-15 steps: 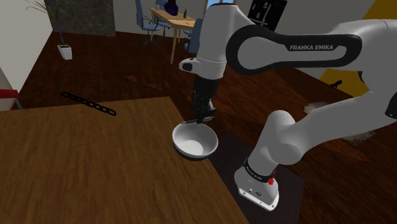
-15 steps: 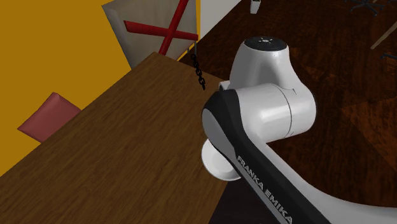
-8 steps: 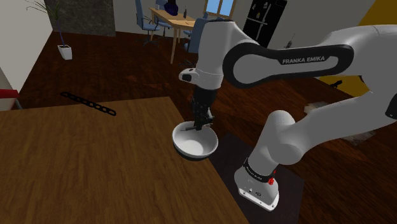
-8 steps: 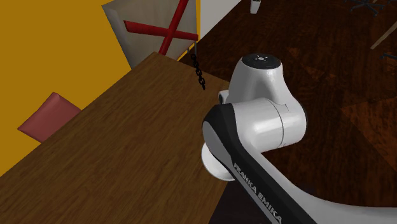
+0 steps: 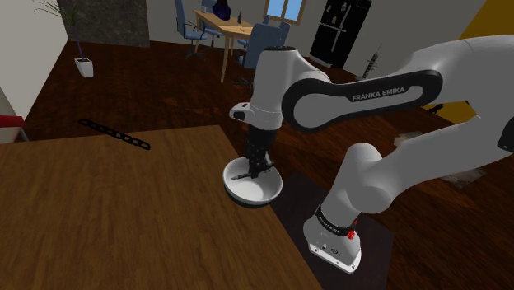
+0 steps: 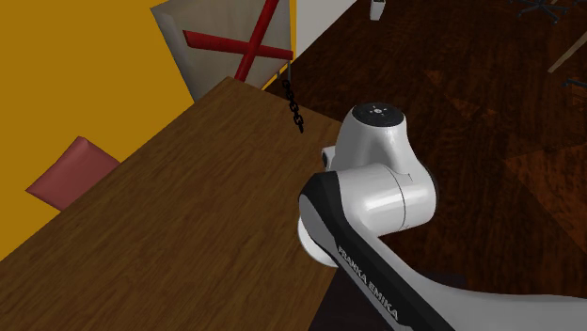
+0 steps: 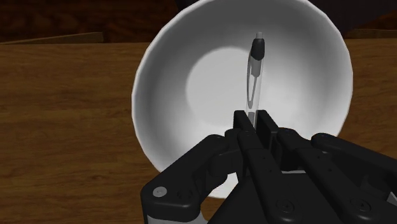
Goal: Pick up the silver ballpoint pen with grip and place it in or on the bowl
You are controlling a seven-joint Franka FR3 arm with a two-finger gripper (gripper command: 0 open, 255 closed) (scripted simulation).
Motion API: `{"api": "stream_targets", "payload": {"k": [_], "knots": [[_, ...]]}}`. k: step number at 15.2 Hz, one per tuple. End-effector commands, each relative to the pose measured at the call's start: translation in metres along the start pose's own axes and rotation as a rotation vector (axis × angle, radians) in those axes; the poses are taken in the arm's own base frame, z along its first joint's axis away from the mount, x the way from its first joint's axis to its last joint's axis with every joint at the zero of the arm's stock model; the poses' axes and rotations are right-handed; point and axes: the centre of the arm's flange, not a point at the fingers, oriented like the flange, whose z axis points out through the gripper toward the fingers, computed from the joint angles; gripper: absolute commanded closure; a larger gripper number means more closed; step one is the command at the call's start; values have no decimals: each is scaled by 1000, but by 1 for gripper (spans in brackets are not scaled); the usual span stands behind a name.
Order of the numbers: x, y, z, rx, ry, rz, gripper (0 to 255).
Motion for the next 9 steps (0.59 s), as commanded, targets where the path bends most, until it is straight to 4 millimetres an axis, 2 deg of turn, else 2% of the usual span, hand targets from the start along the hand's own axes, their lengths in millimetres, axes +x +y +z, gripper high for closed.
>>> {"api": "stream_targets", "payload": {"k": [1, 6, 7, 9], "knots": [[1, 0, 3, 0, 0, 0, 255], [1, 0, 3, 0, 0, 0, 255], [1, 0, 3, 0, 0, 0, 0], [1, 0, 3, 0, 0, 0, 0]]}}
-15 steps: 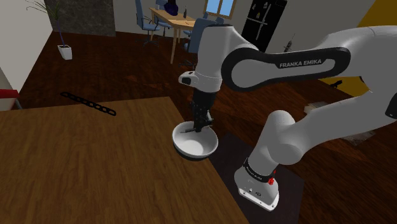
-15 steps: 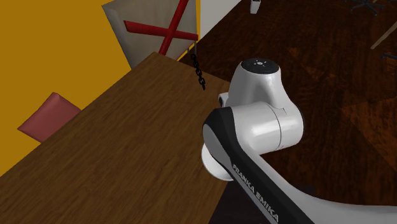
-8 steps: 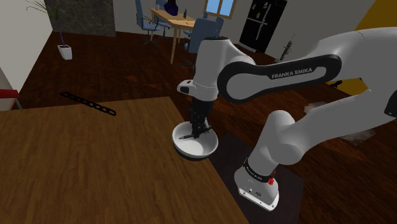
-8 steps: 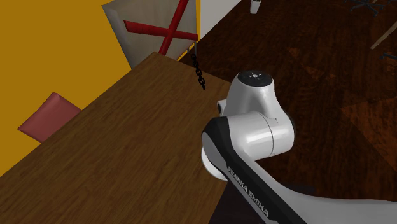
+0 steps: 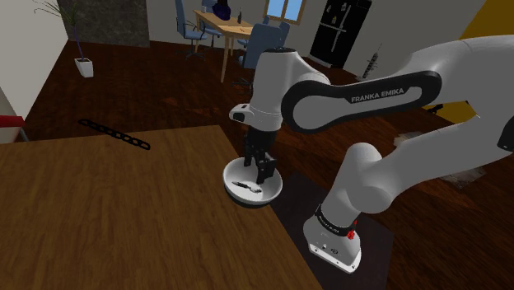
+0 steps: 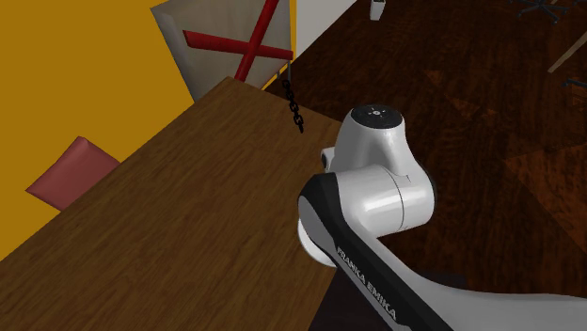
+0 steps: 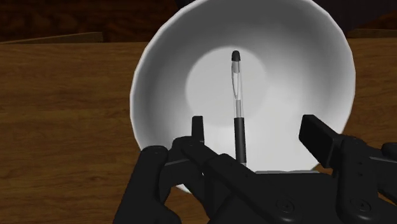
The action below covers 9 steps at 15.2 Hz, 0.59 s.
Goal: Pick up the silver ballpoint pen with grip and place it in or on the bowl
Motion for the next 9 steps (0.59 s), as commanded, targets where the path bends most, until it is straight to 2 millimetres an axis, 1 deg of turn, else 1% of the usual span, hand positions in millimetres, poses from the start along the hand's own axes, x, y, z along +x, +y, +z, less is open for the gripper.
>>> {"api": "stream_targets", "payload": {"k": [1, 3, 6, 7, 9], "knots": [[0, 0, 0, 0, 0, 0, 0], [0, 0, 0, 0, 0, 0, 0], [0, 0, -40, 0, 0, 0, 0], [0, 0, -50, 0, 0, 0, 0], [0, 0, -50, 0, 0, 0, 0]]}}
